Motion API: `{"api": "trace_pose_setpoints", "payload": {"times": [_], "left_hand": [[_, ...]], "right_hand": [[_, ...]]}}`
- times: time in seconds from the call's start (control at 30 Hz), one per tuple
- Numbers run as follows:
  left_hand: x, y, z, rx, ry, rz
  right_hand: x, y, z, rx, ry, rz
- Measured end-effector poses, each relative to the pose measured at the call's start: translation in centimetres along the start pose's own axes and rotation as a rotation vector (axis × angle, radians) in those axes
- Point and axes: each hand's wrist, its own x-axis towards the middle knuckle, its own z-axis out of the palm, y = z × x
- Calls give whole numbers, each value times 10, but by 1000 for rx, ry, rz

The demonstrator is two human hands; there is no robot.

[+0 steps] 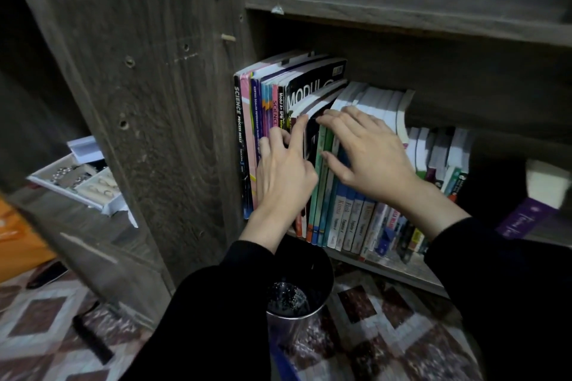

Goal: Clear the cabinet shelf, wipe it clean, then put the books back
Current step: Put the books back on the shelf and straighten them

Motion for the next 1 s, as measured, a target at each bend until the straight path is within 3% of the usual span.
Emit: {"api": "trace_pose_setpoints", "payload": {"times": [0.17, 0.3, 0.47, 0.67, 0.87, 0.93, 1.0], "left_hand": [[-8, 2, -2, -33, 70, -8], [-41, 2, 2, -246, 193, 55], [-27, 2, -3, -379, -4, -74], [-49, 3, -29, -314, 106, -60], [-51, 5, -34, -375, -33, -115], [-53, 13, -45, -355, -41, -116], [-54, 22, -62, -323, -48, -130]], "right_hand": [[1, 0, -2, 20, -18, 5], [4, -2, -5, 66, -75, 12], [4, -5, -16, 140, -116, 34], [6, -6, -22, 214, -145, 51], [17, -6, -34, 399, -249, 112], [16, -2, -40, 557, -184, 196], [8, 3, -41, 561, -20, 273]]}}
